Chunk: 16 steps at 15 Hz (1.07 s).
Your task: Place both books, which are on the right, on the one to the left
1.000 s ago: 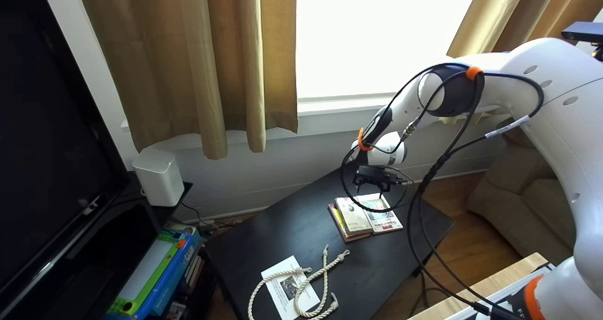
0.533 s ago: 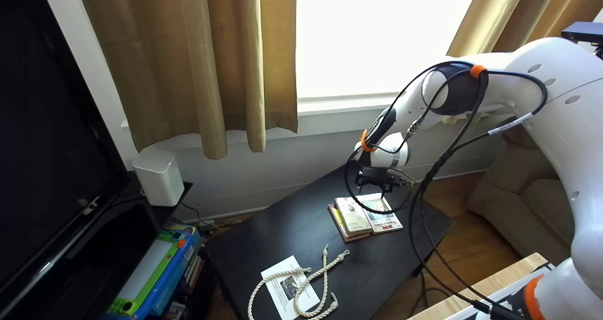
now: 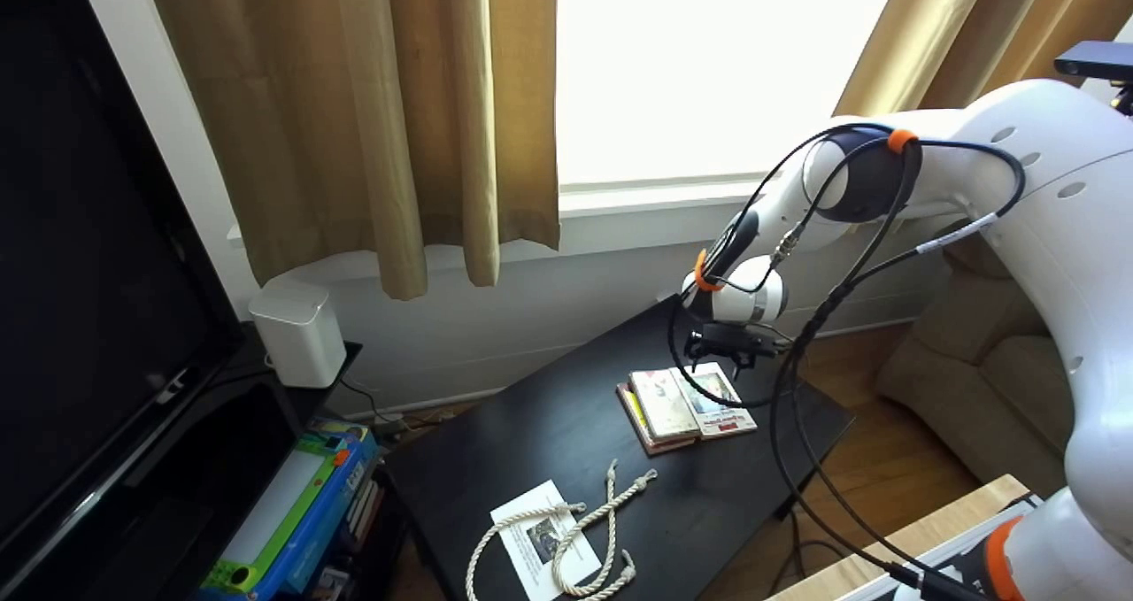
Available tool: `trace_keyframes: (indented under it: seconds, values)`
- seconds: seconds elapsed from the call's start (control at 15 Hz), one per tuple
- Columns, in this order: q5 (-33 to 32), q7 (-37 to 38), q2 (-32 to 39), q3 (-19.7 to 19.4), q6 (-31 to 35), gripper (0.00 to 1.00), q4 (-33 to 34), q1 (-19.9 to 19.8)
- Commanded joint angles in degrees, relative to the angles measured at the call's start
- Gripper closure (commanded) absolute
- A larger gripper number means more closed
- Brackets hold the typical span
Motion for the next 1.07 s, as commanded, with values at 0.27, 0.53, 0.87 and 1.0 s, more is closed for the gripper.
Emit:
trace_keyframes:
  seconds: [0.27,0.53,0.87,1.0]
  values:
    - [-3.34,-10.70,5.28,0.95,0.64,0.00,3.82,-4.18]
    - [-3.92,-14.40,7.98,2.26,0.81,0.00,6.74,-6.27]
    - [-4.34,-19.47,11.17,4.63,2.27,0.00,9.79,-8.92]
    - [-4.57,-20.78,12.38,5.17,2.37,0.00,10.97,-9.63]
